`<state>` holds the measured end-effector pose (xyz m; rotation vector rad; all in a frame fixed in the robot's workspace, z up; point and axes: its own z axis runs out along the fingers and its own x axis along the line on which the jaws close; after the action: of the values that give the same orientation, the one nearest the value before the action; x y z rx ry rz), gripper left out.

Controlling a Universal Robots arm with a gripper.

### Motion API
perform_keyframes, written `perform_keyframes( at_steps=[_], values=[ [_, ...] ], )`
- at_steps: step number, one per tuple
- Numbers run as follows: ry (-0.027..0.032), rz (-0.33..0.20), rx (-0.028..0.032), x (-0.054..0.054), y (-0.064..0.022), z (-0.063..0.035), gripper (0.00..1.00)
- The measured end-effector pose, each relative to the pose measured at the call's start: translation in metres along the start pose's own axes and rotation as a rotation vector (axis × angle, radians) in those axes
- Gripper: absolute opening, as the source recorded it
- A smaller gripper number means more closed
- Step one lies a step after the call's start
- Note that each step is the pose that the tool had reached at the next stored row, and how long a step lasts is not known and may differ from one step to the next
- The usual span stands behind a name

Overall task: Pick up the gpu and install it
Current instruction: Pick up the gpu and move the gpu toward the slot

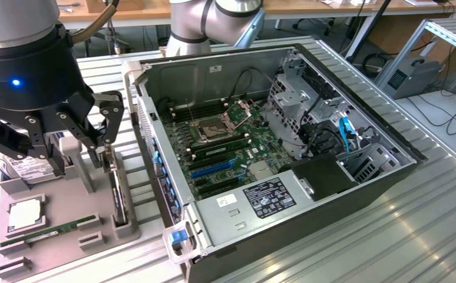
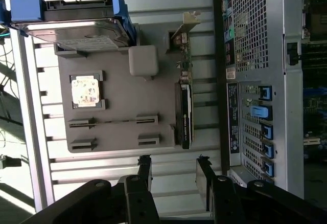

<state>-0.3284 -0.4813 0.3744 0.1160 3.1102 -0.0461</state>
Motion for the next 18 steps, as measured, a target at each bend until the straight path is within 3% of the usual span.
perform_keyframes(
  at_steps=[18],
  values=[
    [0.0, 0.0, 0.0001, -0.0082, 0.0006, 0.001, 0.48]
  ],
)
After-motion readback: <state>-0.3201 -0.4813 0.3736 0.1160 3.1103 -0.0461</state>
